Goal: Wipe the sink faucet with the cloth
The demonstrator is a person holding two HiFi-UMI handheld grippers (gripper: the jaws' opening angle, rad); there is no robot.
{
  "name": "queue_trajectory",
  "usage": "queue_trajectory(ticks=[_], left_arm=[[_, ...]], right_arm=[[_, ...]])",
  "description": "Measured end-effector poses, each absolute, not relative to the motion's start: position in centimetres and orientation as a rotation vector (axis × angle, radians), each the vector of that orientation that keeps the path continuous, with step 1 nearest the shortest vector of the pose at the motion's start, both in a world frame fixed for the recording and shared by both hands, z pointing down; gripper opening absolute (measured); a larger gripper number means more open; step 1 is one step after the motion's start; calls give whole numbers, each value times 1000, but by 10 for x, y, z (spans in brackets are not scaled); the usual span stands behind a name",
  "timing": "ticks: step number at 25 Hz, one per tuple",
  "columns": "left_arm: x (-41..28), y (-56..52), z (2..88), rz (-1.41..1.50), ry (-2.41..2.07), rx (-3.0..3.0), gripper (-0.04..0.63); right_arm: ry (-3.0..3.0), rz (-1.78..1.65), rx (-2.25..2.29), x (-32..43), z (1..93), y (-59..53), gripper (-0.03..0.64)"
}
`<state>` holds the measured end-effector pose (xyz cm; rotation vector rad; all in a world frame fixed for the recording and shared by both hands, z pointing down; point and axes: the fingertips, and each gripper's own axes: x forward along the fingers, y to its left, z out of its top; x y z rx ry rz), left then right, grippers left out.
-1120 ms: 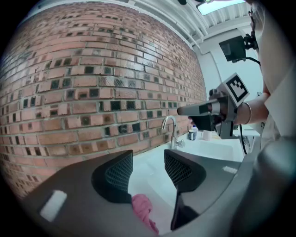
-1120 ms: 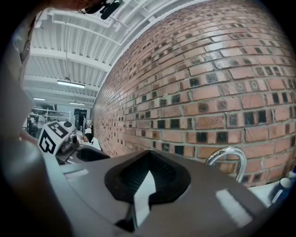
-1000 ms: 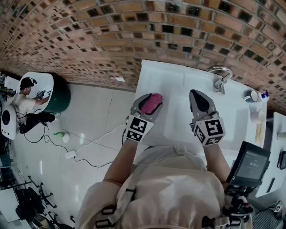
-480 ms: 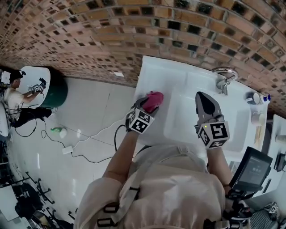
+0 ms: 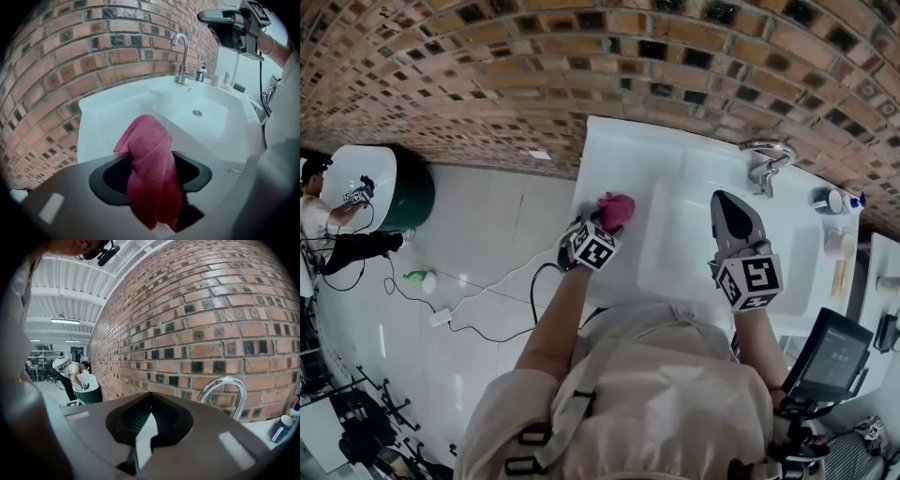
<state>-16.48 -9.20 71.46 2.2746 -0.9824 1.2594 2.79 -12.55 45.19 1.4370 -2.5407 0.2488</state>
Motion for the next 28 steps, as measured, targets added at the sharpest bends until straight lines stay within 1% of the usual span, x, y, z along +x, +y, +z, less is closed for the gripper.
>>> queue_trajectory(ticks=[3, 4, 7, 8, 14, 17, 21, 28], left_arm=[[-161, -92, 717, 1280, -943, 2271, 244], [-160, -91, 717, 1275, -923, 2266, 232], [-158, -89, 718, 1240, -902, 2242, 156], [-159, -89, 718, 1236, -911, 2237, 111], [-160, -94, 710, 1231, -933, 2248, 91], [-145, -107, 687, 1177, -960, 2315, 91], [-98, -137, 622, 1080, -993, 2521, 91], [17, -171, 480, 855, -963, 2954, 91]], right_arm=[[-2535, 258, 1450, 33, 454, -128, -17], [-2534, 261, 1454, 34, 454, -129, -17], [-2534, 265, 1461, 36, 454, -128, -17], [-2535, 265, 1464, 37, 454, -127, -17], [-2524, 261, 1516, 52, 448, -123, -17], [-2519, 254, 1549, 61, 444, -120, -17], [-2513, 246, 1591, 74, 438, -116, -17], [-2471, 242, 1677, 108, 434, -111, -17]])
